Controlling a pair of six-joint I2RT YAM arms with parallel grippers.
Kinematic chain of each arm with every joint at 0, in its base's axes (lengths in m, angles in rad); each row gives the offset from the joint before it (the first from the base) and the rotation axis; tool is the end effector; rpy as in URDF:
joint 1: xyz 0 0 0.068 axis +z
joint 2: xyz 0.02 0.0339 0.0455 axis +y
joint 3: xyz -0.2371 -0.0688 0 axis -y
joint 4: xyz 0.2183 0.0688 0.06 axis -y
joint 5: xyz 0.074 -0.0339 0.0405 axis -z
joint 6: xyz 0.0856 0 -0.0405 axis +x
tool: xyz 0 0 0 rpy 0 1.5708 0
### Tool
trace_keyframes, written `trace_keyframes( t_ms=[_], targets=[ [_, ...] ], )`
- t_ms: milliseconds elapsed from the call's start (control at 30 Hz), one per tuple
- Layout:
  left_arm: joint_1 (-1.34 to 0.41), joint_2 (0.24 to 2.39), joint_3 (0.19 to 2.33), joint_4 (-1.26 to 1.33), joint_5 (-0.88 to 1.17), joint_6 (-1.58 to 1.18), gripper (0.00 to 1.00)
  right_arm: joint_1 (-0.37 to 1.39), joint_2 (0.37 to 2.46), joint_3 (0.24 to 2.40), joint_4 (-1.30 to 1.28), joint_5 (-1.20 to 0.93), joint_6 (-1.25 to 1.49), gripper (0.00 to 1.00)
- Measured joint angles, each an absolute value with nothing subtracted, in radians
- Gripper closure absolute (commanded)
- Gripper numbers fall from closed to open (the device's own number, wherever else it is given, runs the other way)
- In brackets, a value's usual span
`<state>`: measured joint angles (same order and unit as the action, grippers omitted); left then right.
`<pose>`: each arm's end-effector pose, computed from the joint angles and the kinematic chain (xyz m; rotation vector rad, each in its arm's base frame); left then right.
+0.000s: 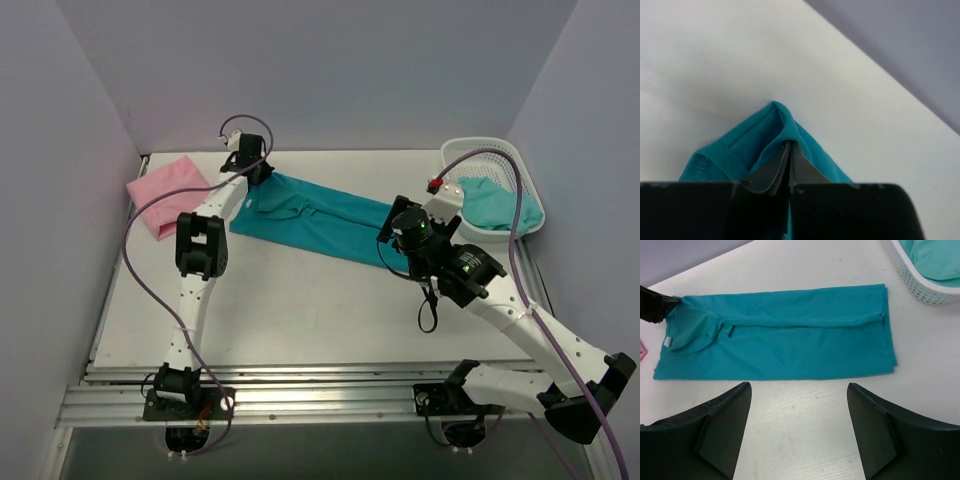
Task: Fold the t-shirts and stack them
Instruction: Fold the tshirt
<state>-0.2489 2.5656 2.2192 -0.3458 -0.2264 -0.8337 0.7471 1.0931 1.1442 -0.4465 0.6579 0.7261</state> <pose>0.5530 -0.1207 0.1245 -0.7668 2.1286 -0.3269 0.2239 0.1361 0.3405 0.4011 1.8535 0.3600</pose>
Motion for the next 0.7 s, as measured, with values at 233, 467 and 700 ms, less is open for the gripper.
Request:
trace_keyframes(
  t_ms=[233, 467, 700],
  targets=[
    [-0.201, 2.897, 2.699, -0.310, -0.024, -0.834, 0.47, 0.732, 1.079, 1.146, -0.484, 0.695, 0.721, 0.27],
    [-0.194, 2.897, 2.645, 0.157, 0.222, -0.915, 0.06, 0.731, 0.993, 1.130, -0.463, 0.700, 0.692, 0.27],
    [-0.176, 2.528, 2.257, 0.445, 0.331, -0.991, 0.06, 0.731, 0.985, 1.111, -0.422, 0.694, 0.666, 0.27]
  ],
)
